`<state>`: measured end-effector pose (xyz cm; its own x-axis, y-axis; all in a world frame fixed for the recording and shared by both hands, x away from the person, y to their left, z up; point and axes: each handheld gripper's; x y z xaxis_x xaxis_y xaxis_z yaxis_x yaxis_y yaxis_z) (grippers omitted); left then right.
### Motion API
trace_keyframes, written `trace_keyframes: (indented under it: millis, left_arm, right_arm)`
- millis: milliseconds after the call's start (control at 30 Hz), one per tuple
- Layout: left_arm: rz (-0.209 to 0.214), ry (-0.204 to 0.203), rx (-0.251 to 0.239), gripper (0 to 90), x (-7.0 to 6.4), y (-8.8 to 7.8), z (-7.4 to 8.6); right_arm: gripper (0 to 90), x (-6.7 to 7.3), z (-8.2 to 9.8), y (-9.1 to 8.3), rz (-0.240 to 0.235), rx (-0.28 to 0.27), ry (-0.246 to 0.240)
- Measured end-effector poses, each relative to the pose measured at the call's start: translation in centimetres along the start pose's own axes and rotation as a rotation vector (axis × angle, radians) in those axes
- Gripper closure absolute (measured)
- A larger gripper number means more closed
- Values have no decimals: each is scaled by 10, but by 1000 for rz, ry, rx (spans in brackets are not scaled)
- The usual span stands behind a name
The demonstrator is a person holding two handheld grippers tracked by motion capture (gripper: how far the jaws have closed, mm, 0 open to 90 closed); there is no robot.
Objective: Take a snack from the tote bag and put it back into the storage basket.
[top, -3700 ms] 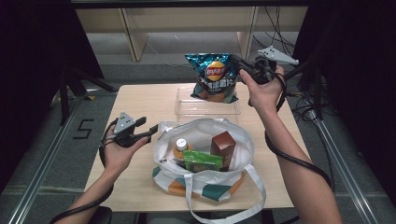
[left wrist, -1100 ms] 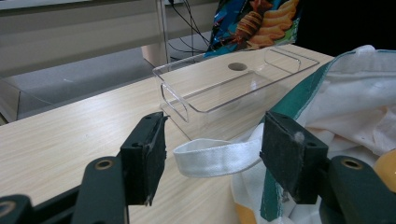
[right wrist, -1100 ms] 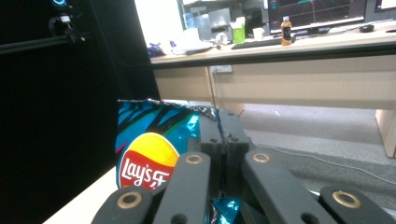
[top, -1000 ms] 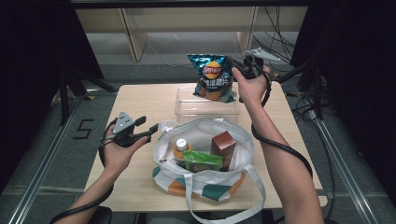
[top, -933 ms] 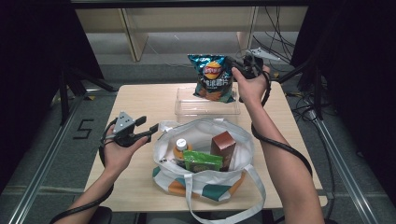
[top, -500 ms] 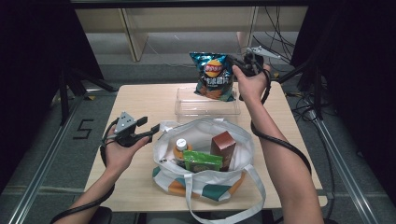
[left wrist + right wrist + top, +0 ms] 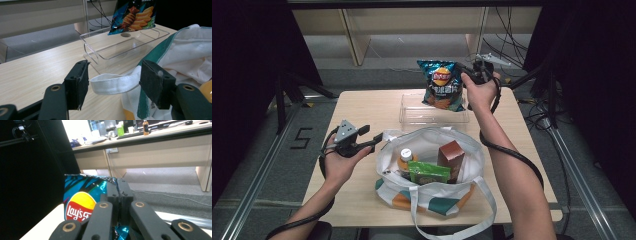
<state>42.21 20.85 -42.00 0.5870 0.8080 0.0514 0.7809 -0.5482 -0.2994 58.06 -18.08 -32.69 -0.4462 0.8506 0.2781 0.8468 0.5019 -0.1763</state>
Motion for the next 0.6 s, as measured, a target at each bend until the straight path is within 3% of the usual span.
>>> trace_keyframes:
  millis: [200, 233, 333, 433, 533, 600]
  left_arm:
    - [-2, 3, -1, 391, 1, 0, 0]
    - [-4, -4, -1, 391, 1, 0, 0]
    - [-2, -7, -3, 391, 0, -1, 0]
    - [-2, -4, -2, 392, 0, -1, 0]
    - [-4, -4, -2, 391, 0, -1, -1]
    - [-5, 8, -2, 391, 1, -2, -1]
  right_arm:
    - [900, 0, 2, 3, -1, 9, 29]
    - [900, -2, 2, 4, -3, 6, 6]
    - [900, 1, 3, 5, 9, 20, 31]
    - [900, -1, 4, 8, 4, 14, 1]
    - [900, 1, 6, 8, 11, 23, 32]
    - [900, 1, 6, 9, 10, 21, 23]
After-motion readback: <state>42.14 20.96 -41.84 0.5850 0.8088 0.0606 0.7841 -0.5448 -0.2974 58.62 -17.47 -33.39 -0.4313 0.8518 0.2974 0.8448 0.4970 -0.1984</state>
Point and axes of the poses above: each handheld gripper's, and its own axes: y roughly forward along the jaws, z roughly out of its underside, x roughly to its left, and after that the axes turned 2 degrees about y, right-handed
